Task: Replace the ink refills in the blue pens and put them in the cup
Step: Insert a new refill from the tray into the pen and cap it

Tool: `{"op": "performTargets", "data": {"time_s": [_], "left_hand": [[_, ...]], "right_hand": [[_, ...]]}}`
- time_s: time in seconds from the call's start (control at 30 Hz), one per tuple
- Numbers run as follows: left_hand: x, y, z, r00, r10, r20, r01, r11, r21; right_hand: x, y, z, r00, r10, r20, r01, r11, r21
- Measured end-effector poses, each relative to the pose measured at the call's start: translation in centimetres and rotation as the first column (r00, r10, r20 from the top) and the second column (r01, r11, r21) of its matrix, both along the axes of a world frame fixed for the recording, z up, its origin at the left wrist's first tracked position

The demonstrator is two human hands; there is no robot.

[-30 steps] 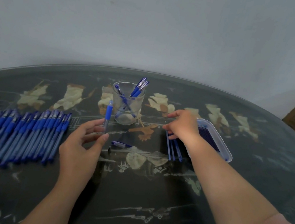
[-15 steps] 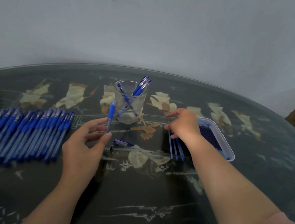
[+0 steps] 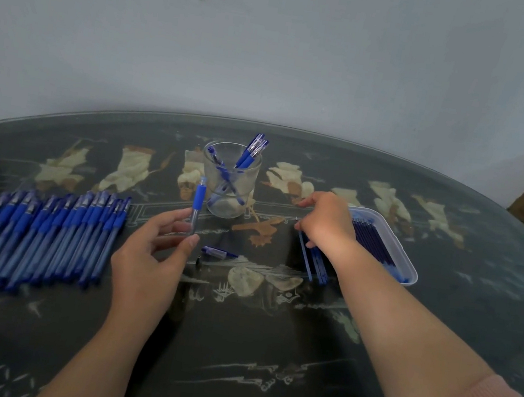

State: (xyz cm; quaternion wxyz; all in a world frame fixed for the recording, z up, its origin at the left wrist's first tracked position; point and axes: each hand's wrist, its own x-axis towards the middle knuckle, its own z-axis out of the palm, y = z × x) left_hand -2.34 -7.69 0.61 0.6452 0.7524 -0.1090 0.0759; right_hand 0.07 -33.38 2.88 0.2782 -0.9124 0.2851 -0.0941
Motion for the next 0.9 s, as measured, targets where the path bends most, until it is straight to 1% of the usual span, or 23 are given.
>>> {"op": "performTargets", "data": {"time_s": [0.5,0.7,0.9], "left_hand": [[0.15,0.08,-0.26,1.000,-0.002,0.006,0.003,1.000,-0.012],[0.11,0.12,-0.16,1.000,-0.003,0.007,0.003,1.000,-0.005],[0.08,0.10,-0.16,1.000,-0.002,0.003,0.002,1.000,-0.005]], "right_hand": [[-0.55,0.46,0.40,1.000,-0.002,0.010,0.002,1.000,-0.026],[-0.70,0.65,0.71,0.999,0.020,-0.027,-0.021,0.998,-0.053],[-0.82,0.69,0.81,0.999,0.017,-0.029,-0.019,0.998,-0.064]]}}
